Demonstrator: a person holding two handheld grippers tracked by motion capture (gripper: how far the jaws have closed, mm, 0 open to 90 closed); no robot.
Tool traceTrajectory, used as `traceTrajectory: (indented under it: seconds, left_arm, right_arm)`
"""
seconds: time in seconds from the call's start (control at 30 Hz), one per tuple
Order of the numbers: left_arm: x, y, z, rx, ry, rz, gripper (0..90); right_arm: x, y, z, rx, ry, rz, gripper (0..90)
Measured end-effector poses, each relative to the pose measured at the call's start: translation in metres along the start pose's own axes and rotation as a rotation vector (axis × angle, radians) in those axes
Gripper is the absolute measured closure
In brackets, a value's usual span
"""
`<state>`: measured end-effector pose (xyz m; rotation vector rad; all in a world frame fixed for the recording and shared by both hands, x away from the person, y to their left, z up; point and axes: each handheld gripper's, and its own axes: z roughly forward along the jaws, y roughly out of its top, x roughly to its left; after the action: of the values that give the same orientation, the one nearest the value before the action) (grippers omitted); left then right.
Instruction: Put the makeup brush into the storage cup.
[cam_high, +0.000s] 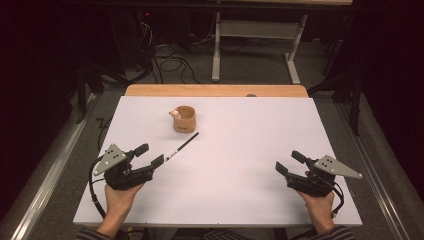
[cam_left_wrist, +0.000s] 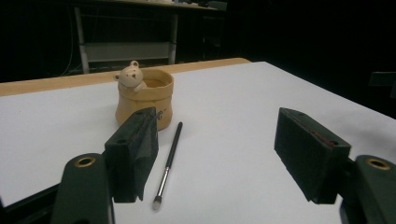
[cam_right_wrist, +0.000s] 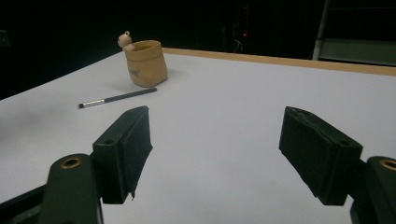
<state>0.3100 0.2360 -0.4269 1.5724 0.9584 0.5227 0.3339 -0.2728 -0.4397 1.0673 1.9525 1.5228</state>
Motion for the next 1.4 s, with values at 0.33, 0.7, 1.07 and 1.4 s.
traceTrajectory:
  seconds: [0.33, 0.7, 1.07, 1.4]
  left_arm:
    - [0.001, 0.004, 0.0, -0.006, 0.003, -0.001, 30.5]
    - [-0.001, 0.014, 0.005, -0.03, -0.005, 0.034, 31.9]
    - [0.003, 0.016, 0.014, -0.033, -0.008, 0.027, 33.1]
    - [0.008, 0.019, 0.02, -0.023, -0.008, 0.01, 32.3]
  right_arm:
    - [0.0, 0.0, 0.0, 0.0, 0.002, 0.002, 26.1]
    - [-0.001, 0.0, 0.001, 0.005, 0.014, 0.008, 25.9]
    - [0.0, 0.0, 0.001, 0.004, 0.017, 0.005, 26.0]
    - [0.0, 0.0, 0.001, 0.001, 0.015, -0.003, 26.8]
